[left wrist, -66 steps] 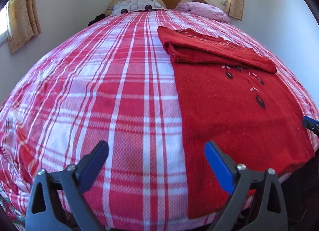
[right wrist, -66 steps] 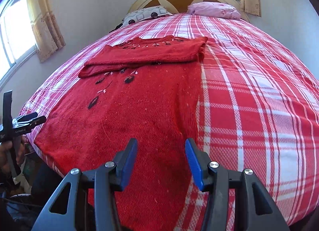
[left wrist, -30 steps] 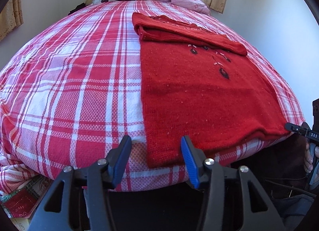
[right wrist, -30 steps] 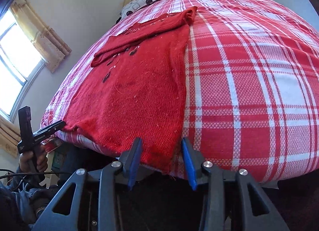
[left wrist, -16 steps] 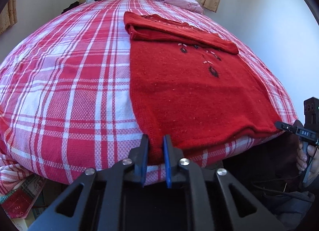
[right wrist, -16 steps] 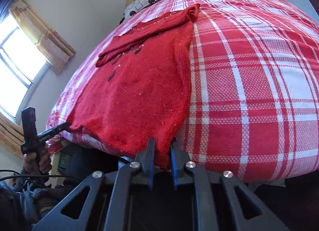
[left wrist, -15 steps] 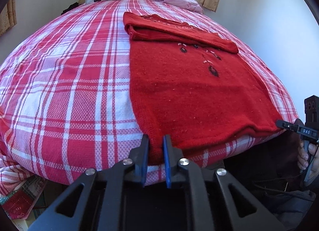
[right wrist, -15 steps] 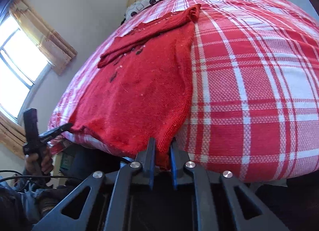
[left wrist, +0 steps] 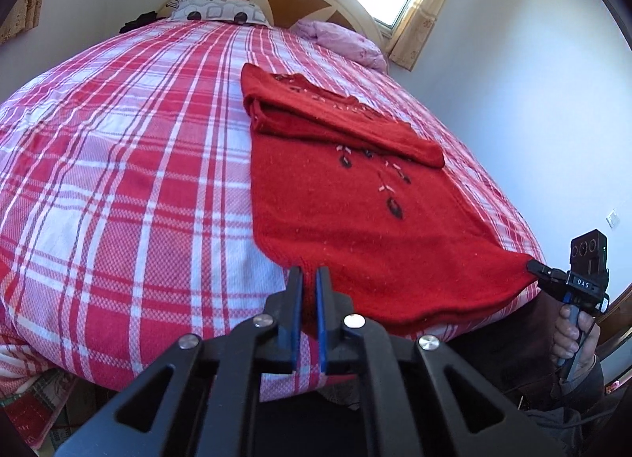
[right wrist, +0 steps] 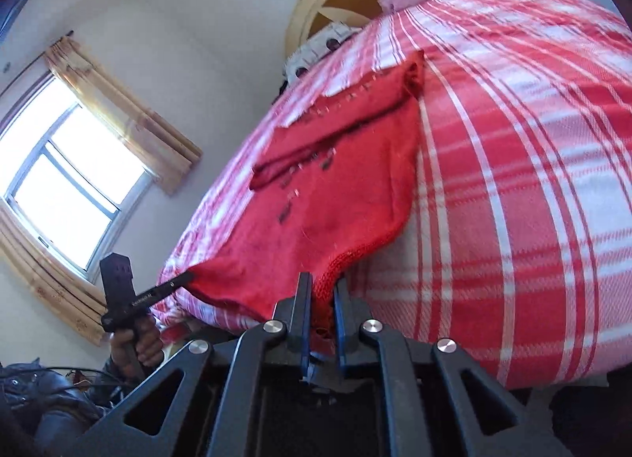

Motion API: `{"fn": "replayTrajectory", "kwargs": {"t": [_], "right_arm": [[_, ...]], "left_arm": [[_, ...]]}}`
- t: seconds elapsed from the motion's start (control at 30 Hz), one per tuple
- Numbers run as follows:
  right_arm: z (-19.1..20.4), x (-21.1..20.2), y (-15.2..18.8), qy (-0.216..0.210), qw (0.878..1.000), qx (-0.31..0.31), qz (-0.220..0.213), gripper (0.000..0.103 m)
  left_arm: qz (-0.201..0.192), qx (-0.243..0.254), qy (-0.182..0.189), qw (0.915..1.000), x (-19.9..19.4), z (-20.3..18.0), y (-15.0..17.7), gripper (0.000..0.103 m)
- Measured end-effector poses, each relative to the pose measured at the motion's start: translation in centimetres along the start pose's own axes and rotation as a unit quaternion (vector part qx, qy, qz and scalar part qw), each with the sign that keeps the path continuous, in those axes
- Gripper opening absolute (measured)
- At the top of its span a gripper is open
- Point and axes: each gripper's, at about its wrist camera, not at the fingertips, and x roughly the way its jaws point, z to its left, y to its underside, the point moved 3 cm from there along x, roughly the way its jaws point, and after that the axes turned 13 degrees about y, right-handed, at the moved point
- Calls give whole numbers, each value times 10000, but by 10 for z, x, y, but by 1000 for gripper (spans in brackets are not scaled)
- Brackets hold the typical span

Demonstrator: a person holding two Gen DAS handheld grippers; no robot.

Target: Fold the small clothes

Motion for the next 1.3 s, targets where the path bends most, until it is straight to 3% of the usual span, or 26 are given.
{"fn": "replayTrajectory", "kwargs": {"t": [0.4,0.87,1.3], "right_arm": [[-2,3,-85,-69,9983,230,-533,9],[5,33,-196,0,9966,173,-805,9],[1,100,-281,233,9966,109,-786,9]], "left_arm": [[-560,-79,263,9981,3,2,-80,6],[-878,-467,502,9938,41,25,-181,6],[-904,-618,275,9936,100,57,-253,6]]}}
